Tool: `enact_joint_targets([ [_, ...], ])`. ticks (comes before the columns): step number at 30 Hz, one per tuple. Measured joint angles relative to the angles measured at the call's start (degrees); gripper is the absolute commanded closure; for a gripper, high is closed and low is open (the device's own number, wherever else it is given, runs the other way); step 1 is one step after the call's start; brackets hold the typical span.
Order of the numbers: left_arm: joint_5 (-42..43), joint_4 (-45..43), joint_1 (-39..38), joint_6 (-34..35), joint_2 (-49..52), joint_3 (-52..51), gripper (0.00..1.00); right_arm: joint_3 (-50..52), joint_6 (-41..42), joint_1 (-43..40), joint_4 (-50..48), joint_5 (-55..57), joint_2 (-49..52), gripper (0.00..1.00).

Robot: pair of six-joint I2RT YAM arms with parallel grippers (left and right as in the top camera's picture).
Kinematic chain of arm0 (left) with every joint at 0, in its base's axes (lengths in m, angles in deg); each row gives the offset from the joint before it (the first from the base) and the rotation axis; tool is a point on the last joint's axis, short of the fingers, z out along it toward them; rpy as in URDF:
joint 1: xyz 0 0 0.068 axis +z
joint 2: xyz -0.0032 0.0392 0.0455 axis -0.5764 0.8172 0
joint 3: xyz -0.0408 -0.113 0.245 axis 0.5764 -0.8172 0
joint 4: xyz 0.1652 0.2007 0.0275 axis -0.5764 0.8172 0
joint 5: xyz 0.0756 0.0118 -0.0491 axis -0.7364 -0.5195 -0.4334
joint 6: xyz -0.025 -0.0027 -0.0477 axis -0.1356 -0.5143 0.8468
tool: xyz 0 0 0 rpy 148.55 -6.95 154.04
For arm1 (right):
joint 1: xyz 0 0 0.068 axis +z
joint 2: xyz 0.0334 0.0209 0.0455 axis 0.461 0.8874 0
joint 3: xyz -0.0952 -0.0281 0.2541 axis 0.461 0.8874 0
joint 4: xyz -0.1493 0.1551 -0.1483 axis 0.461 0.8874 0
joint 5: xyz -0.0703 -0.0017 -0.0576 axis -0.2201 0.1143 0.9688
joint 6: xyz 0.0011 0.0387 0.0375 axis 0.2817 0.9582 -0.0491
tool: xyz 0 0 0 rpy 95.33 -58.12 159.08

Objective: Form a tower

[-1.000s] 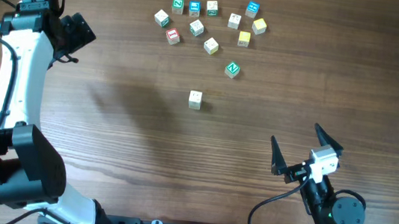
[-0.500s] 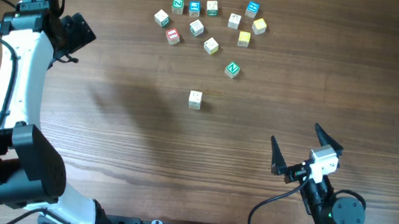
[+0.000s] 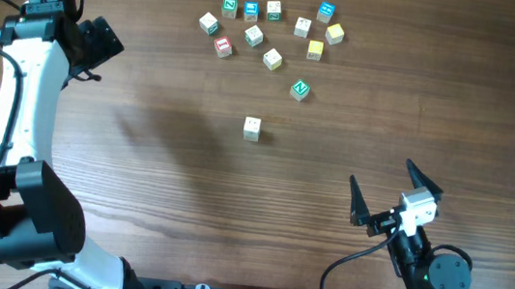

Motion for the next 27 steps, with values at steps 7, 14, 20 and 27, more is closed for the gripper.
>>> enact_joint_targets([
  [7, 0.00, 0.00, 0.00, 0.00, 0.00, 0.00, 0.00, 0.00, 0.00, 0.00, -0.02, 0.00, 0.00, 0.00],
  [14, 0.00, 0.00, 0.00, 0.00, 0.00, 0.00, 0.00, 0.00, 0.00, 0.00, 0.00, 0.00, 0.00, 0.00],
  [20, 0.00, 0.00, 0.00, 0.00, 0.00, 0.00, 0.00, 0.00, -0.39, 0.00, -0.15, 0.00, 0.00, 0.00],
  [27, -0.02, 0.00, 0.00, 0.00, 0.00, 0.00, 0.00, -0.66, 11.21, 0.00, 0.46, -0.04, 0.02, 0.00],
])
